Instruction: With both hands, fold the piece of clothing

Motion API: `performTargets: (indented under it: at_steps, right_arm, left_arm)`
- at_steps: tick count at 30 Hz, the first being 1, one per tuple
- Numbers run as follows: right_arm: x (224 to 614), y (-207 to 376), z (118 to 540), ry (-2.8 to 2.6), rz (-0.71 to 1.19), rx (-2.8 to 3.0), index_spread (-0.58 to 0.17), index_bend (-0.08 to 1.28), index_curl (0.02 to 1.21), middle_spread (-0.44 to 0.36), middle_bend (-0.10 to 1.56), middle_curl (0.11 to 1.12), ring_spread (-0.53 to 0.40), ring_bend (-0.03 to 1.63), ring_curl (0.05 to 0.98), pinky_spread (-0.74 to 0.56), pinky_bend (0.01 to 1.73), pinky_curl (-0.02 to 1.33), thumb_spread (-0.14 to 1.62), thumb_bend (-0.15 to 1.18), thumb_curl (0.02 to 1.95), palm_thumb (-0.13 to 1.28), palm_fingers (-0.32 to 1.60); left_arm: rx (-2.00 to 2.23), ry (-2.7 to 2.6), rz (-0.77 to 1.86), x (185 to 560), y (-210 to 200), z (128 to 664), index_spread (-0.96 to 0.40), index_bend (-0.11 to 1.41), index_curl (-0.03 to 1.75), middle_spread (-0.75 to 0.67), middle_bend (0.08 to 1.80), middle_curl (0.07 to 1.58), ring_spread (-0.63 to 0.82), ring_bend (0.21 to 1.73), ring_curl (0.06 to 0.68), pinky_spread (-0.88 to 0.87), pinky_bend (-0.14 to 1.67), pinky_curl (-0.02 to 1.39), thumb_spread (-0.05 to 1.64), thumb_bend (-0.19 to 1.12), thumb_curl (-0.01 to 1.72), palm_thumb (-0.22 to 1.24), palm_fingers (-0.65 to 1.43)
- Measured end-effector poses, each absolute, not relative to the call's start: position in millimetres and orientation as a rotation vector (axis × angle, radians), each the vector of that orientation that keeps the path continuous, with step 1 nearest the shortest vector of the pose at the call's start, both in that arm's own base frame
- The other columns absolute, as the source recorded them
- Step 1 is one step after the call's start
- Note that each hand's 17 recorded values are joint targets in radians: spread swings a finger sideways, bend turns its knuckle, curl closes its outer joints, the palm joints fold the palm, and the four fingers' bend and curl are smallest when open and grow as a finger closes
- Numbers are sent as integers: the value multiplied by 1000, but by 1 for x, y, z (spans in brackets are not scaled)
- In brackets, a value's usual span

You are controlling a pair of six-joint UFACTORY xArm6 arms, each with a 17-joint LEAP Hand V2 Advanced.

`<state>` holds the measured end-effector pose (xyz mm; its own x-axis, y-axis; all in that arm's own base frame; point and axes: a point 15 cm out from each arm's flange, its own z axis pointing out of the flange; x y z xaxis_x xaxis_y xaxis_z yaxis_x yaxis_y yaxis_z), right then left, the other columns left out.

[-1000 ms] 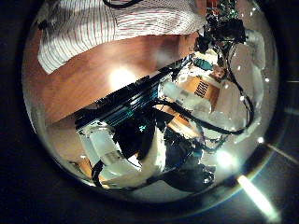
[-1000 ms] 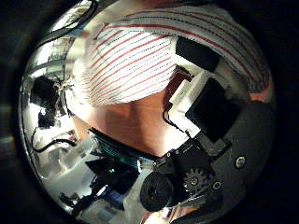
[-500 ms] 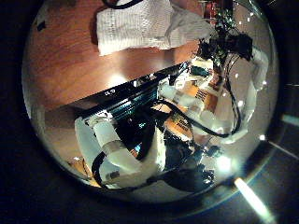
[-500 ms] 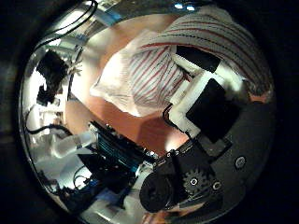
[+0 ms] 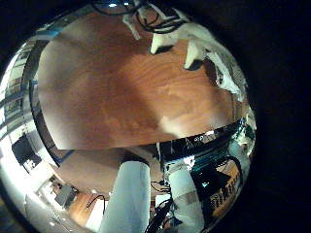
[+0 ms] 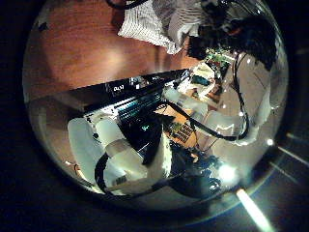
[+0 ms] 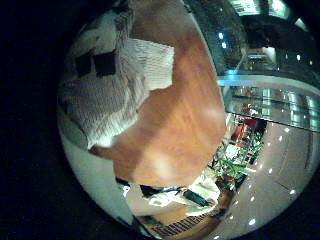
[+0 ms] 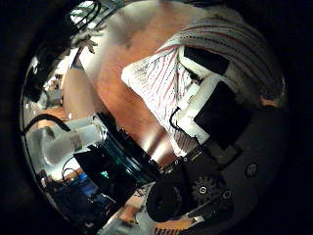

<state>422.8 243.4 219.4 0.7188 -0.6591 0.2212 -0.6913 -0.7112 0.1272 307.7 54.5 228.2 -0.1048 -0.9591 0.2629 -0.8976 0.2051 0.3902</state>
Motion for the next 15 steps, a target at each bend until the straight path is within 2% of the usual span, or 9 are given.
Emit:
performTargets:
  at_steps: [2, 3, 5, 7, 10, 15]
  right_arm:
    - [424, 241, 216, -1086, 229, 2717, -422, 533, 968, -265, 1015, 918, -254, 1332, 676, -354, 1301, 687, 1265, -27, 469, 835, 776]
    - [425, 238, 215, -1091, 227, 2714, -422, 359, 928, -275, 965, 897, -276, 1348, 678, -397, 1336, 687, 1268, -25, 466, 821, 607]
    - [431, 230, 215, -1117, 225, 2708, -428, 167, 835, -288, 820, 842, -305, 1309, 658, -418, 1374, 682, 1270, -26, 457, 786, 324]
    - [440, 223, 218, -1166, 229, 2713, -446, 137, 725, -304, 637, 752, -305, 1228, 606, -350, 1323, 654, 1269, -27, 450, 754, 82]
    - [445, 216, 230, -1221, 232, 2730, -446, 166, 633, -268, 451, 639, -269, 1089, 531, -229, 1263, 616, 1259, -24, 442, 721, -80]
    - [444, 211, 274, -1264, 262, 2808, -444, 136, 501, -237, 295, 517, -191, 948, 438, -60, 1178, 551, 1245, -19, 431, 693, -77]
  left_arm:
    - [1730, -2030, -173, 307, 59, 229, 59, 149, 259, 301, 213, 359, 436, 735, 219, 501, 490, 307, 1142, -18, 285, 187, 20]
    - [1731, -2031, -172, 307, 59, 230, 61, 147, 259, 301, 216, 360, 435, 734, 219, 500, 489, 306, 1145, -18, 284, 187, 22]
    - [1730, -2029, -177, 308, 57, 229, 64, 147, 259, 301, 217, 360, 435, 734, 218, 500, 488, 306, 1149, -19, 283, 188, 22]
    - [1724, -2030, -183, 309, 55, 228, 66, 147, 259, 301, 217, 361, 435, 734, 217, 500, 488, 306, 1152, -19, 281, 188, 22]
    - [1718, -2035, -185, 310, 52, 228, 67, 147, 260, 301, 217, 361, 435, 735, 216, 500, 487, 306, 1149, -20, 280, 186, 22]
    - [1705, -2050, -200, 312, 39, 229, 59, 143, 259, 298, 219, 362, 434, 737, 216, 500, 489, 306, 1126, -24, 281, 174, 20]
